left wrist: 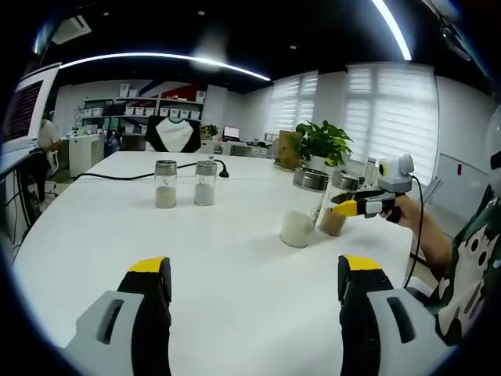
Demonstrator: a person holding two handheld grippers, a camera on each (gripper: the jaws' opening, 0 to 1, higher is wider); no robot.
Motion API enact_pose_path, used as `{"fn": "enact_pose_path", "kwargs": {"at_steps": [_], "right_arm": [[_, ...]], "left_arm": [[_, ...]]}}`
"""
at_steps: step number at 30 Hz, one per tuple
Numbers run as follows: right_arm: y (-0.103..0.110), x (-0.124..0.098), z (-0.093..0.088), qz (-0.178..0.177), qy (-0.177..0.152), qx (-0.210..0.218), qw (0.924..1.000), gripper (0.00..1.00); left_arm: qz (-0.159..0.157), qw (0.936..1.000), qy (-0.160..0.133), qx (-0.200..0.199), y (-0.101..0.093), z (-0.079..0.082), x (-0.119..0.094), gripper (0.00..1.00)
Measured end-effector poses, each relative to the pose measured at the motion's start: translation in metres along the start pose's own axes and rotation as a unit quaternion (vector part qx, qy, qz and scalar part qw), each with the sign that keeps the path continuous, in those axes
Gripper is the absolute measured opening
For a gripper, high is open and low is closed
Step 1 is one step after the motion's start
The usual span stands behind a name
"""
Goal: Rotate the seasoning bottle until the label or dispensing opening points toward the visible target arrow and the bottle remains upright within the marked orientation range
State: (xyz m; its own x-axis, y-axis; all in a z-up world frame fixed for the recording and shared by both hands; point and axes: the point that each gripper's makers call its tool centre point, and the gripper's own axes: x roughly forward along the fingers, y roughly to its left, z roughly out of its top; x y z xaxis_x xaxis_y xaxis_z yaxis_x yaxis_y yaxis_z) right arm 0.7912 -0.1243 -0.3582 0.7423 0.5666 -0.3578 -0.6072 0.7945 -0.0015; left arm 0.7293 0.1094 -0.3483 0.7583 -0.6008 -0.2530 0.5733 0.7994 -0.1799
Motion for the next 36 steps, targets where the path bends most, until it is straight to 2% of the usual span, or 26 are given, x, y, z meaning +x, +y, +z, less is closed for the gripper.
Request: {"fn": "enact_pose_path", "kwargs": {"at_steps": [10,36], "right_arm": [[-0.0005,0.0001,-0.0005,-0.006,0.001,-0.004,1.0,0.4],[-0.0029,0.0012,-0.0007,-0.052,-0.004,0.006,0.9986,0.4]], "left_arm": [[-0.002,1.0,-0.001,0.003,-0.0011,0.0011,-0.0006,0.93],[-0.005,1.0,0.001,0.002,-0.0018,-0.0004,0.0011,0.93]]}}
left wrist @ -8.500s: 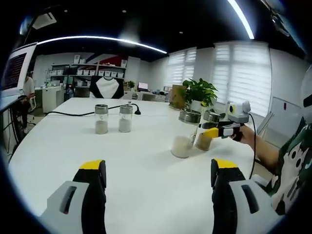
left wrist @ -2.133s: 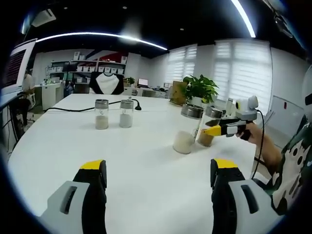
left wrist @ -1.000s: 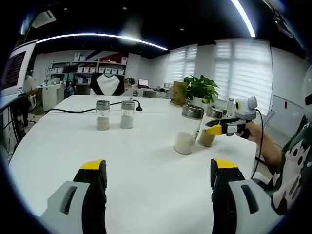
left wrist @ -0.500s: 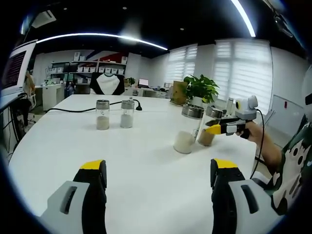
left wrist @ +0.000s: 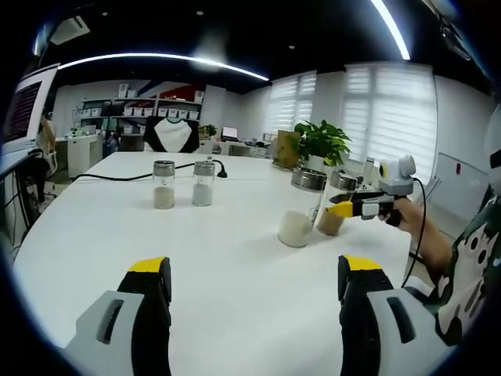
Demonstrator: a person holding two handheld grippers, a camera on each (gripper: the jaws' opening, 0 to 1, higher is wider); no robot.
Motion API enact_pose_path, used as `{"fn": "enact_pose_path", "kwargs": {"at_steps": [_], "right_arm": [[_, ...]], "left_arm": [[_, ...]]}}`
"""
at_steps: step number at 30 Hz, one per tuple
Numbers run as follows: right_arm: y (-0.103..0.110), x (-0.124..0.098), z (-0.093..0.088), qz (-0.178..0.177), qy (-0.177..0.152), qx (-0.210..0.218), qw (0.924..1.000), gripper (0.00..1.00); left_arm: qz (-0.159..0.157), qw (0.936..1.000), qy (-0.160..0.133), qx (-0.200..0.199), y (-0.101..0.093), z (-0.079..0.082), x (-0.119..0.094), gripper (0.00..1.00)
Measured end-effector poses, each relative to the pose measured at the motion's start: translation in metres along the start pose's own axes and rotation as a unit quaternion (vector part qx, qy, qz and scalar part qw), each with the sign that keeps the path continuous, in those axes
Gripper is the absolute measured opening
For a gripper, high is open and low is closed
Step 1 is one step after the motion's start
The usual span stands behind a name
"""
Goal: Rotate the seasoning bottle until the label or dispensing opening points toward the visible target arrow and the bottle remains upright within the marked orientation range
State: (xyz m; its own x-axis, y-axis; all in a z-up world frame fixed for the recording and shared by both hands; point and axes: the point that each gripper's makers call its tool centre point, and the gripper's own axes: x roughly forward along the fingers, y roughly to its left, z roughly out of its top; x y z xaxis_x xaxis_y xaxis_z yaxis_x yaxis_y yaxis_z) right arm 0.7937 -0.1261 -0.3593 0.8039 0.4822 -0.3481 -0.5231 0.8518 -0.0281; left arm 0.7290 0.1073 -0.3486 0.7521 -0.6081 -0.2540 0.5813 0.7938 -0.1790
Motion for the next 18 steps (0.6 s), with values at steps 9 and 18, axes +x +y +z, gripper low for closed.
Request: {"fn": "enact_pose_path", "kwargs": {"at_steps": [9,18], "right_arm": [[-0.0004,0.0005,0.0001,-0.015,0.002,0.006,0.9999,0.4],[0.0003,0.0003,0.0003,-0.02,-0.001,0.007,0.9998,0.4]], "left_arm": [[-0.002,1.0,-0.001,0.0,-0.001,0.0005,0.0007,0.93],[-0.002,1.0,0.0,-0.001,-0.0011,-0.001,0.0,0.93]]}}
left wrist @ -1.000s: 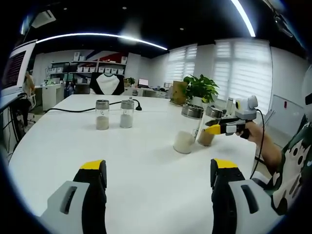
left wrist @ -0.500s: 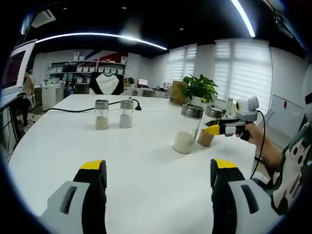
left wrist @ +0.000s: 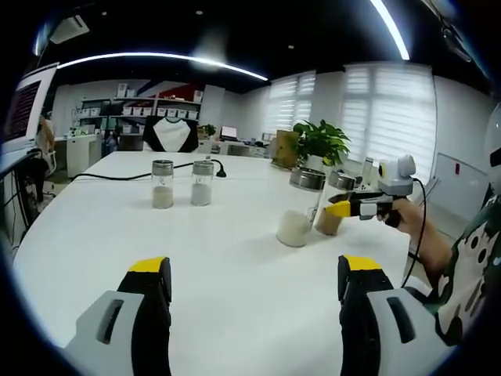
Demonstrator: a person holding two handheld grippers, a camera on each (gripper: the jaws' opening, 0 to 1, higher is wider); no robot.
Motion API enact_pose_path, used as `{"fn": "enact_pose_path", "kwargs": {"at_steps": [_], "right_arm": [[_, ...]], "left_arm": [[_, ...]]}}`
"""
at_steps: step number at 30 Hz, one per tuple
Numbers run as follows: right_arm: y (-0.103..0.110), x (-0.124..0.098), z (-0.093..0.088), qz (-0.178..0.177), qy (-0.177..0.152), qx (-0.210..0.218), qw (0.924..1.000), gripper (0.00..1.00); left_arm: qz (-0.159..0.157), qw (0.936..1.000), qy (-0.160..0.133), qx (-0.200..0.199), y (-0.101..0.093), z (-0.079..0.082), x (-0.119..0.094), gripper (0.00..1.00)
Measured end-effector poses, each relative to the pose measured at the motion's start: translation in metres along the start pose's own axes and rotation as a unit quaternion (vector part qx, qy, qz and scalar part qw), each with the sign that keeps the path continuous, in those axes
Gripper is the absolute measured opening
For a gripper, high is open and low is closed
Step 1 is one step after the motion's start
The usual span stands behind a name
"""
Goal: Rotate the seasoning bottle until the label or dispensing opening points toward the visible target arrow and the bottle remains upright within the marked orientation range
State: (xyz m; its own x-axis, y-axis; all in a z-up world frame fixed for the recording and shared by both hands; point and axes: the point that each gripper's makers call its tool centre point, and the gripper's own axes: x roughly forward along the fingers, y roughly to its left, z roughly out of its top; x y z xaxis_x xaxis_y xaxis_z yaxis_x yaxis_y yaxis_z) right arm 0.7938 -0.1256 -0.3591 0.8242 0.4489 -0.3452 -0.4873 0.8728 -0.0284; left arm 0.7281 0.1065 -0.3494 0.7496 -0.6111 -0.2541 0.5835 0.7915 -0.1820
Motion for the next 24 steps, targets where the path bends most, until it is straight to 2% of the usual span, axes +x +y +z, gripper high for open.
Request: {"fn": "enact_pose_path", "kwargs": {"at_steps": [4,8,11,15,24], "right_arm": [[0.0,0.0,0.0,0.001,-0.001,0.0,1.0,0.4],[0.001,0.001,-0.003,0.004,0.004,0.022,0.9997,0.41],[0.002,0.001,-0.005,0.006,0.002,0.027,0.9996,0.48],[0.001,-0.007,-0.001,0.004,-0.012,0.027,0.9996,0.48],[0.005,-0.021,-0.004,-0.003,-0.021,0.037,0.9991,0.5]], "left_arm": [[0.0,1.0,-0.001,0.001,0.0,0.0,0.0,0.93],[0.001,1.0,-0.002,0.0,0.0,0.001,0.0,0.93],[0.0,1.0,-0.002,0.0,0.0,0.001,0.0,0.92],[0.002,1.0,-0.002,0.0,0.0,0.001,-0.001,0.93],[-0.002,1.0,-0.007,-0.006,-0.002,0.002,0.001,0.93]]}}
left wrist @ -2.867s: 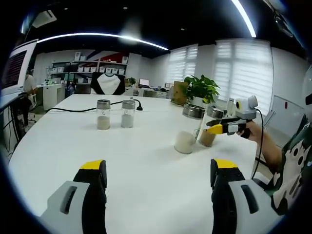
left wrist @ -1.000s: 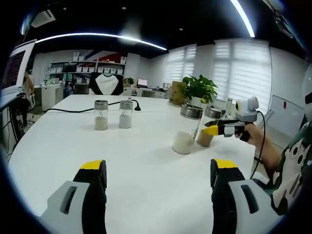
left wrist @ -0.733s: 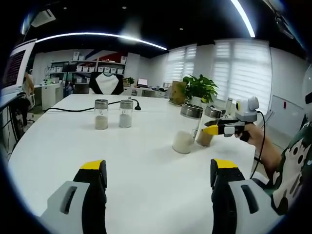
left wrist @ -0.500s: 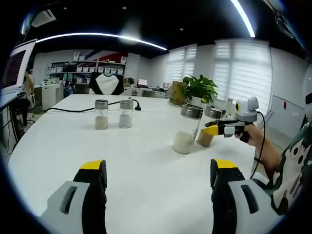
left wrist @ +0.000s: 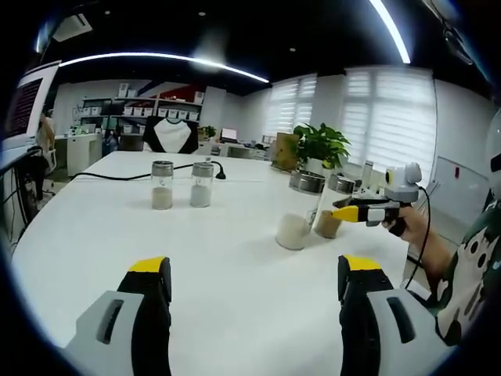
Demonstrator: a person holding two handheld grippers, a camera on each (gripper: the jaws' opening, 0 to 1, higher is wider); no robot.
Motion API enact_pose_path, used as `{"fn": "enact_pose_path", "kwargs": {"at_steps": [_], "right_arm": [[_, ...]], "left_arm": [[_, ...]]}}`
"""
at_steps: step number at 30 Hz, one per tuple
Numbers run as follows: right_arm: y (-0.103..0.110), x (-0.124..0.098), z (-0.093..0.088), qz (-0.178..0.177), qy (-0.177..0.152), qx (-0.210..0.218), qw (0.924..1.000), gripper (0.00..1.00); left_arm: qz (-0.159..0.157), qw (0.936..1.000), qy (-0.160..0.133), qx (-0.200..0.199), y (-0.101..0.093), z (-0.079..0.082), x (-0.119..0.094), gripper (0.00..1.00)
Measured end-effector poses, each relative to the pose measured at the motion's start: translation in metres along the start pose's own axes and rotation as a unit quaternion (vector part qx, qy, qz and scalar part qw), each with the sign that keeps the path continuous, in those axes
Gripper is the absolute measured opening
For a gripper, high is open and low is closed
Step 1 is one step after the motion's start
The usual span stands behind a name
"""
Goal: Rotate the seasoning bottle until the label or dispensing opening points toward the visible target arrow and the bottle remains upright within the marked orientation range
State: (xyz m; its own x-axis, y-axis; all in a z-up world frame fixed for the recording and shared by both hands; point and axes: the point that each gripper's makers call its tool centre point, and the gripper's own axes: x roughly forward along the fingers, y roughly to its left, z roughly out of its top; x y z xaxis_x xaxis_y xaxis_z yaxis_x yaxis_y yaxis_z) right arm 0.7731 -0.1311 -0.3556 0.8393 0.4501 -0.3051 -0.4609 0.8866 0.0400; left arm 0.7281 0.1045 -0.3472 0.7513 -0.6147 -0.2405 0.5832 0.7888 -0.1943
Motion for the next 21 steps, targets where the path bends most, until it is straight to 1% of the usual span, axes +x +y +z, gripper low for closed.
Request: {"fn": "enact_pose_path", "kwargs": {"at_steps": [3,10,15,18,21], "right_arm": [[-0.002,-0.007,-0.002,-0.011,-0.003,0.004,0.9999,0.52],[-0.001,-0.024,-0.006,-0.027,-0.014,0.02,0.9994,0.54],[-0.002,-0.032,-0.007,-0.032,-0.015,0.024,0.9991,0.62],[-0.002,-0.036,-0.008,-0.036,-0.014,0.021,0.999,0.62],[-0.002,-0.039,-0.009,-0.038,-0.011,0.028,0.9988,0.62]], "left_arm": [[0.002,1.0,0.001,0.0,0.001,-0.001,0.0,0.92],[0.005,1.0,0.0,-0.001,0.001,-0.001,0.001,0.92],[0.002,1.0,-0.001,0.001,-0.001,0.001,0.002,0.92],[0.003,1.0,-0.001,0.001,0.0,0.001,0.003,0.92],[0.005,1.0,-0.002,0.0,0.0,0.002,0.003,0.92]]}}
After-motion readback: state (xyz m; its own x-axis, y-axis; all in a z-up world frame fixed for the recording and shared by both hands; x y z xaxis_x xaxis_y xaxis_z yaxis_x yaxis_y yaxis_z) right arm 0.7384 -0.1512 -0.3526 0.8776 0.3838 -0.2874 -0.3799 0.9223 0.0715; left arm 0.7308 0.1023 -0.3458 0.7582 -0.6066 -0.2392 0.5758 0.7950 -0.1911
